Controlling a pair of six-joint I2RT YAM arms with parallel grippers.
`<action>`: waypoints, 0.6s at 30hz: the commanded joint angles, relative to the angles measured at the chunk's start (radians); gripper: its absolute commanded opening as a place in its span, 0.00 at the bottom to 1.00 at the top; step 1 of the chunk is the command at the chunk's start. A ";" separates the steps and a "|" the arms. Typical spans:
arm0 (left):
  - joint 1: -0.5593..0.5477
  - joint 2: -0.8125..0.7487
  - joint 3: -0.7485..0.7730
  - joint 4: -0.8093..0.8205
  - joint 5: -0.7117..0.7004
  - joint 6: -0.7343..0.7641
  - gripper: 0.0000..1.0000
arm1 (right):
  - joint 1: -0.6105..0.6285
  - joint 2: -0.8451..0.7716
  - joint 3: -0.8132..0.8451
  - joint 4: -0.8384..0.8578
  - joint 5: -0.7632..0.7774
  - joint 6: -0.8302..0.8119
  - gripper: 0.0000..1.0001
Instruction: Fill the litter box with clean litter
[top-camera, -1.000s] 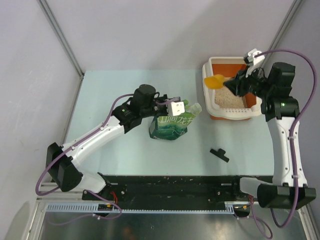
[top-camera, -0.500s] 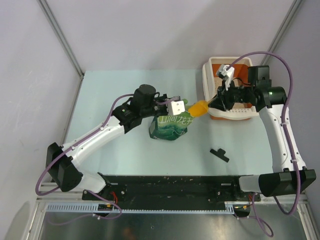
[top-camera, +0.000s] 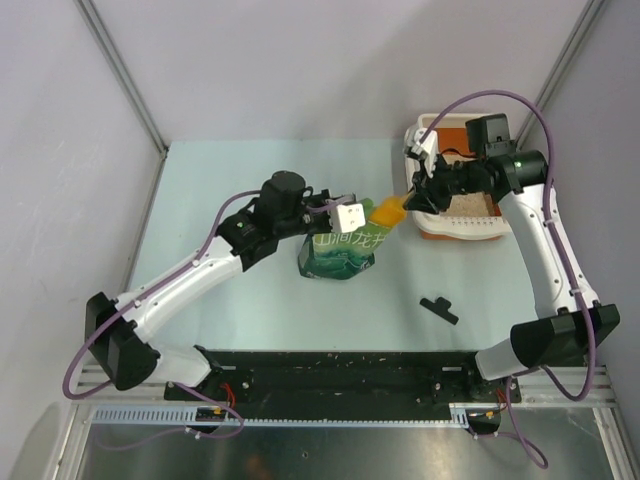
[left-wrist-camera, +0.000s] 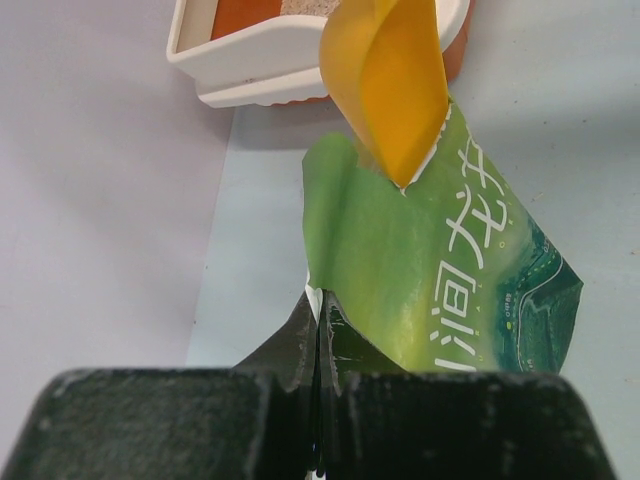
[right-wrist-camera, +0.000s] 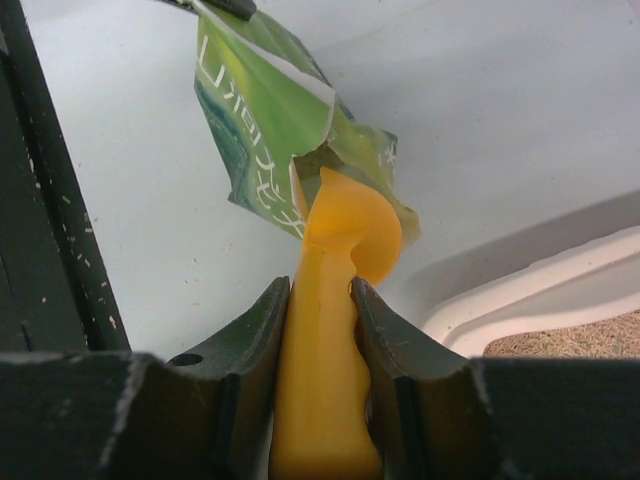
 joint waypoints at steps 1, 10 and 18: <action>0.003 -0.058 -0.006 0.045 -0.001 -0.019 0.00 | 0.027 0.041 0.023 -0.093 0.015 -0.073 0.00; 0.003 -0.098 -0.031 0.045 0.001 -0.126 0.00 | 0.178 0.105 -0.009 0.158 0.471 0.720 0.00; 0.002 -0.127 -0.051 0.046 0.022 -0.188 0.00 | 0.213 0.179 -0.015 0.161 0.672 0.906 0.00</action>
